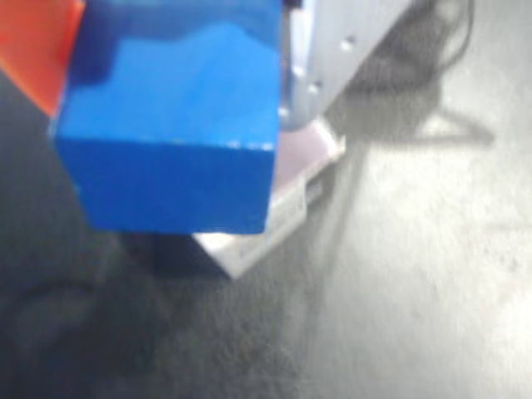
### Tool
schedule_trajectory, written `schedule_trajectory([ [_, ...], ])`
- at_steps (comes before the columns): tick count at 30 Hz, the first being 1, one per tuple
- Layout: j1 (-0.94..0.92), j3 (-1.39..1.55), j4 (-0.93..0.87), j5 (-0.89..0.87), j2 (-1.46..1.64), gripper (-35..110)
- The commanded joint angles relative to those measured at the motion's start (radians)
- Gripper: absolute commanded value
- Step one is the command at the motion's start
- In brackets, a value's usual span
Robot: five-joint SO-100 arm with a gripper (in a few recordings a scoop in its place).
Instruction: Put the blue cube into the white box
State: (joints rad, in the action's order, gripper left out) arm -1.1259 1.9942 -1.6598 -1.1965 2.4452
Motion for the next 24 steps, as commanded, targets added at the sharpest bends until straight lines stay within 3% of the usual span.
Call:
schedule_trajectory([
  [1,-0.035,0.005,-0.026,-0.006,0.051,0],
  [24,-0.189,0.308,0.066,0.038,0.155,0],
])
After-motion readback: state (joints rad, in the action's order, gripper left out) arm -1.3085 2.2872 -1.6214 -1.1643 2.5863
